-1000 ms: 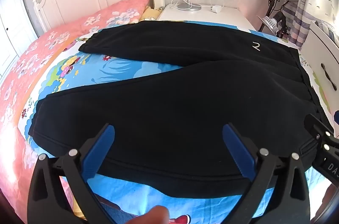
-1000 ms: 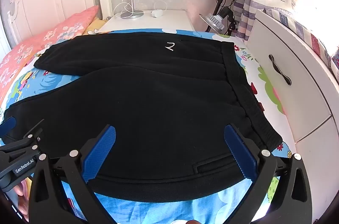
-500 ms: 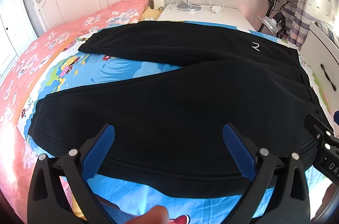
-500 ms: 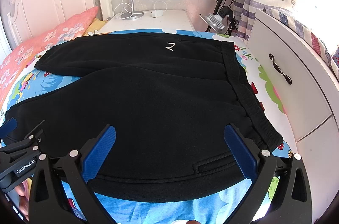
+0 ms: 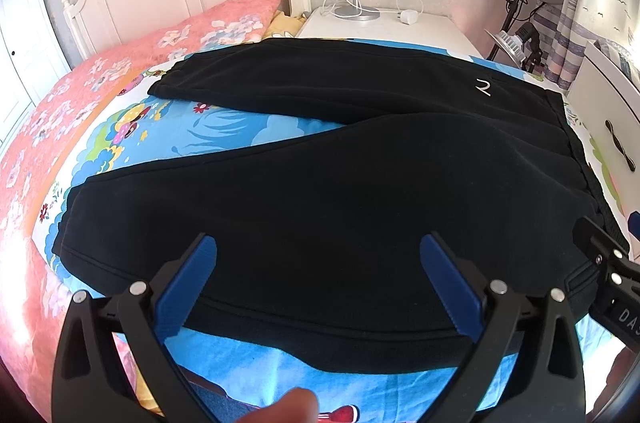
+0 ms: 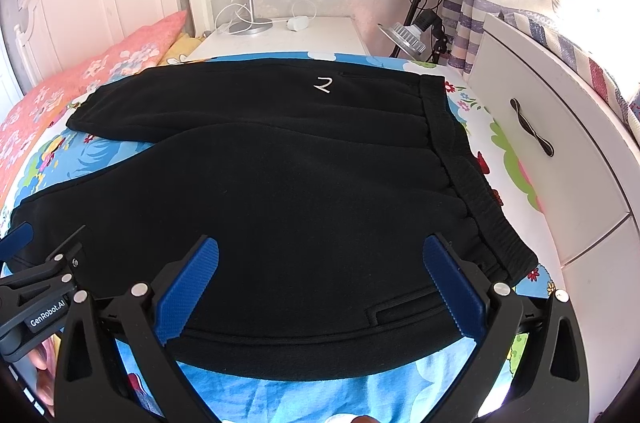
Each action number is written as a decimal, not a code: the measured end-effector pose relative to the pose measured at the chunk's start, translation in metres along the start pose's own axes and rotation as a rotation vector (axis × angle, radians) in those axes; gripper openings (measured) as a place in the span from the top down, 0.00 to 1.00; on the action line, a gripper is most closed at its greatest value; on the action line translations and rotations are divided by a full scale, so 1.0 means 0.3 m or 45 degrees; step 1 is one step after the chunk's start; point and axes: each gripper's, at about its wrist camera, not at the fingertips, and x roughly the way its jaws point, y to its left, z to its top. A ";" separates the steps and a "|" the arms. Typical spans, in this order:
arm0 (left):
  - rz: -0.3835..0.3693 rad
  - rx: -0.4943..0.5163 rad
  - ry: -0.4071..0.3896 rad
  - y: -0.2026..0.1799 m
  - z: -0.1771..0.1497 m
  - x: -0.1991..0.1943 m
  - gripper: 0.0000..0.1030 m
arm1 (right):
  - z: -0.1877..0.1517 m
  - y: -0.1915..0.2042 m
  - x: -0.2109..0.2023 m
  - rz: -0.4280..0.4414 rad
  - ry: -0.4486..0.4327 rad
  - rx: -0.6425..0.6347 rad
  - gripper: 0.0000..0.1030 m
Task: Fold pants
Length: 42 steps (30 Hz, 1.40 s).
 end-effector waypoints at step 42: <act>-0.005 0.001 0.000 0.004 -0.003 -0.002 0.01 | -0.009 0.000 0.013 0.011 0.006 0.005 0.04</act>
